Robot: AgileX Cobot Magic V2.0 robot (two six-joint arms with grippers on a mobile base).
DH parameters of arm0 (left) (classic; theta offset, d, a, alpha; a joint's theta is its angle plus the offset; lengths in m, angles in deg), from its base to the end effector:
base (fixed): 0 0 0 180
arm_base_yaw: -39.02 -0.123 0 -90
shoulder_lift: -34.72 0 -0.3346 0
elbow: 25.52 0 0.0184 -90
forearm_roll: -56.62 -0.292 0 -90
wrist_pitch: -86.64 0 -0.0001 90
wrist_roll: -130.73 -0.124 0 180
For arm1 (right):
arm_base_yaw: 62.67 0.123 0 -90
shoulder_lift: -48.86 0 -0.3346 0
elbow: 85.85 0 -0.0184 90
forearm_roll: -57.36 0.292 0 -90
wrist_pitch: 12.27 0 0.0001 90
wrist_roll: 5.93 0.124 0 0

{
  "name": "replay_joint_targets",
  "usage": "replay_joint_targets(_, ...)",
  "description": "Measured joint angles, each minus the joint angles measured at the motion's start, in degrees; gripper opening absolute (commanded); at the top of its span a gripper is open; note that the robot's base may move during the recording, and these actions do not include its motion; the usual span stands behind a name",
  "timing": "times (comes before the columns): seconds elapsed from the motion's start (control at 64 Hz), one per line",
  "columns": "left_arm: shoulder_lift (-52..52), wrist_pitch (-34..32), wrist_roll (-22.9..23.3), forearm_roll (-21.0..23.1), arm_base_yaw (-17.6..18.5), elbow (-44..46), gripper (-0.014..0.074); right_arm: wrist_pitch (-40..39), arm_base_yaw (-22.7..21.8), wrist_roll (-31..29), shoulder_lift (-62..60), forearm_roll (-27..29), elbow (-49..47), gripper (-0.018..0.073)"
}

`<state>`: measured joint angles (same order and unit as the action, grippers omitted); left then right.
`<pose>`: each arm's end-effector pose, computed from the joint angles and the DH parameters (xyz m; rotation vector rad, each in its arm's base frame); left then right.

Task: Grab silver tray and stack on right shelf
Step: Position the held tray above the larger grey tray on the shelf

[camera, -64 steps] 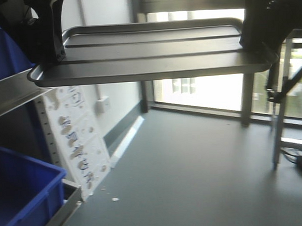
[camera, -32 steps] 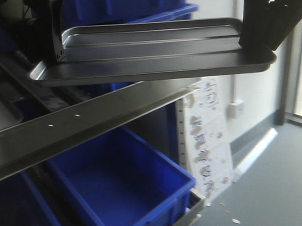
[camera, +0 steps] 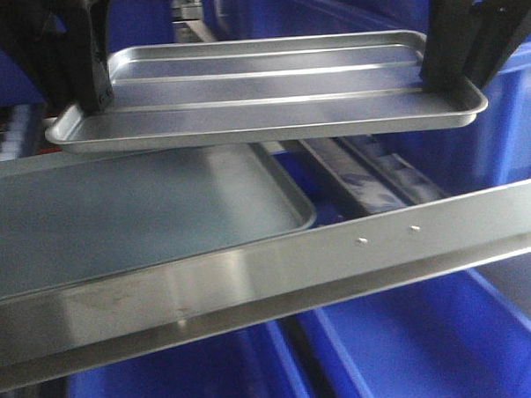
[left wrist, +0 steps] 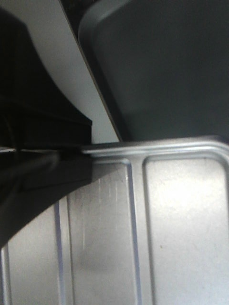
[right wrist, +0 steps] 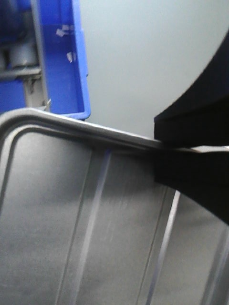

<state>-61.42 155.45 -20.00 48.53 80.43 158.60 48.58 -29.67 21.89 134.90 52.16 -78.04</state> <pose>0.2875 -0.2318 0.3478 0.3346 2.7664 -0.1125 0.2757 0.1674 0.3438 -0.1582 2.7048 0.2035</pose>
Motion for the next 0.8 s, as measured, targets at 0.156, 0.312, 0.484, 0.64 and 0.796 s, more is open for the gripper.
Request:
replay_joint_targets(0.156, 0.0, 0.11, 0.0, 0.0, 0.0, 0.0, -0.0093, 0.0, 0.0, 0.0, 0.0, 0.0, 0.0, 0.0056)
replay_joint_targets(0.312, 0.0, 0.21, 0.0, 0.0, 0.0, 0.0, -0.0093, -0.11, 0.0, 0.0, 0.0, 0.0, 0.0, 0.0056)
replay_joint_targets(0.484, 0.0, 0.21, 0.0, 0.0, 0.0, 0.0, -0.0093, -0.11, 0.0, 0.0, 0.0, 0.0, 0.0, 0.0056)
replay_joint_targets(0.64, 0.0, 0.21, 0.0, 0.0, 0.0, 0.0, -0.0093, -0.11, 0.0, 0.0, 0.0, 0.0, 0.0, 0.0056)
replay_joint_targets(0.796, 0.0, 0.21, 0.0, 0.0, 0.0, 0.0, -0.0093, -0.11, 0.0, 0.0, 0.0, 0.0, 0.0, 0.0056)
